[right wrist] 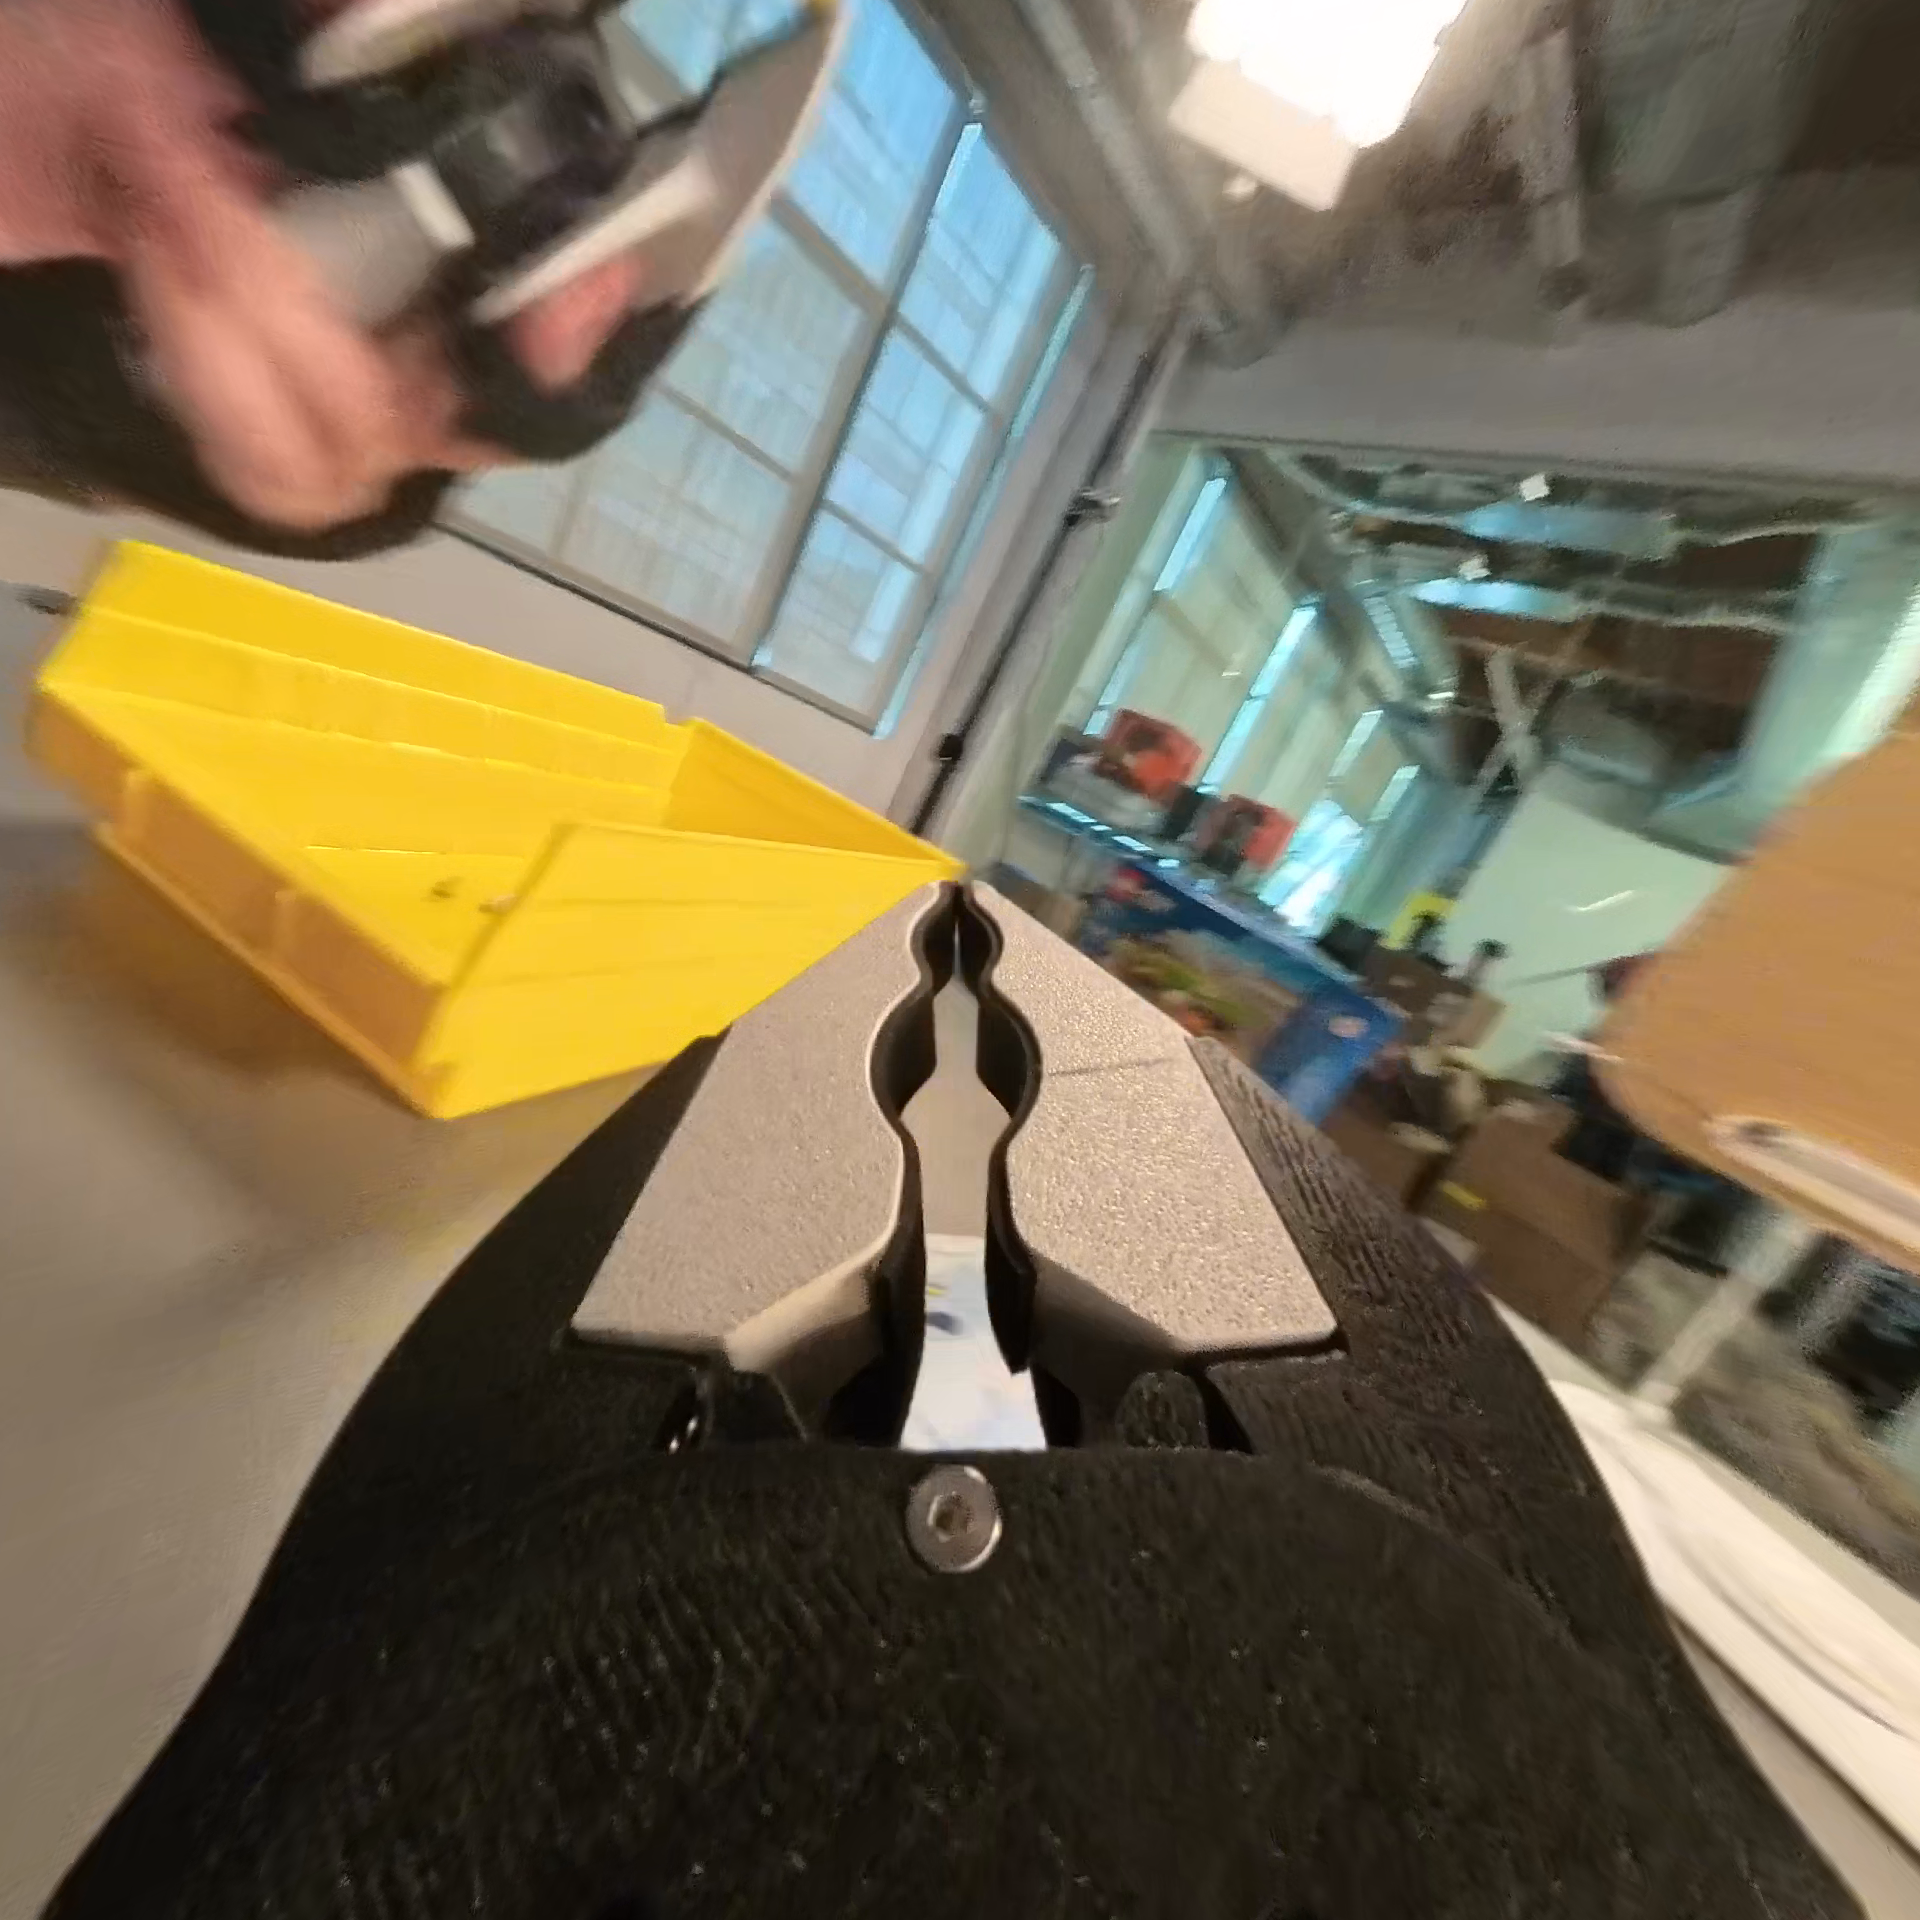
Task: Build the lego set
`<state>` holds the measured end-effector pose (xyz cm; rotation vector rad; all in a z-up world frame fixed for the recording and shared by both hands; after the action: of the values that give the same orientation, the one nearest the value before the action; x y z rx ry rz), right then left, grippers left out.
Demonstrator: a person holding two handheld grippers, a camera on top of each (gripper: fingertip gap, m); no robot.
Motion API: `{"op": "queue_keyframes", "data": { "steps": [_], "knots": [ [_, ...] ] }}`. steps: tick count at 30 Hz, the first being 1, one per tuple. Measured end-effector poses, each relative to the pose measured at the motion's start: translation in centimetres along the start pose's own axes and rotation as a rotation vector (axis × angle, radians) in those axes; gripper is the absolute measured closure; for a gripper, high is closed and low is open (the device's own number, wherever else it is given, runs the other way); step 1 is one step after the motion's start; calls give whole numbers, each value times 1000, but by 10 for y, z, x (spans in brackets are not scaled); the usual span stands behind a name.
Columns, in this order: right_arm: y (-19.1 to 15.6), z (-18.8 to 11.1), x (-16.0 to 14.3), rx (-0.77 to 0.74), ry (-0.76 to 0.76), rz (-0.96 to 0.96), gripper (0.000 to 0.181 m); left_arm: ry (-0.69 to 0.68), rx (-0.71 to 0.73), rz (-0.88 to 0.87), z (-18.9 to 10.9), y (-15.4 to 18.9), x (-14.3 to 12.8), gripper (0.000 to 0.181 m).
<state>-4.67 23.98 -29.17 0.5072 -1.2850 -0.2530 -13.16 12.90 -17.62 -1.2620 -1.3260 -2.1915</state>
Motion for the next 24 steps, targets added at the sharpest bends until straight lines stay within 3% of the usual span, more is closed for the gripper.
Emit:
{"op": "queue_keyframes", "data": {
  "steps": [1, 3, 6, 8, 10, 13, 15, 24],
  "knots": [
    [12, -9, 0, -59, -8, -29, 181, -103, 145, 48, 7, -8, -18, 172],
    [38, -25, -4, -159, -32, -58, 181, -332, 370, 155, 20, -21, -60, 172],
    [65, -42, -21, -240, -108, -54, 181, -673, 589, 307, 30, -39, -119, 172],
    [68, -44, -30, -193, -139, -27, 181, -819, 668, 392, 33, -48, -143, 172],
    [53, -38, -35, -9, -153, 6, 181, -911, 702, 431, 34, -56, -158, 172],
    [6, -29, -42, 445, -223, 122, 178, -985, 754, 467, 31, -66, -169, 172],
    [-18, -30, -46, 650, -317, 207, 166, -1013, 762, 485, 29, -70, -174, 172],
    [-50, -37, -56, 905, -531, 361, 148, -990, 877, 426, 19, -90, -185, 161]
  ]
}}
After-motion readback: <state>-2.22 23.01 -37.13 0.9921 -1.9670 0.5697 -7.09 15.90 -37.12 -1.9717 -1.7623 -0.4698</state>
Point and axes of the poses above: each gripper's, where its closed fingertips meet, z out along the fingers, x out of its top, y = z × x across the jaws, the point moved 5 cm from there along -z, back along the fingers, and after that the axes turned 14 degrees about x, right-handed, at the moved point
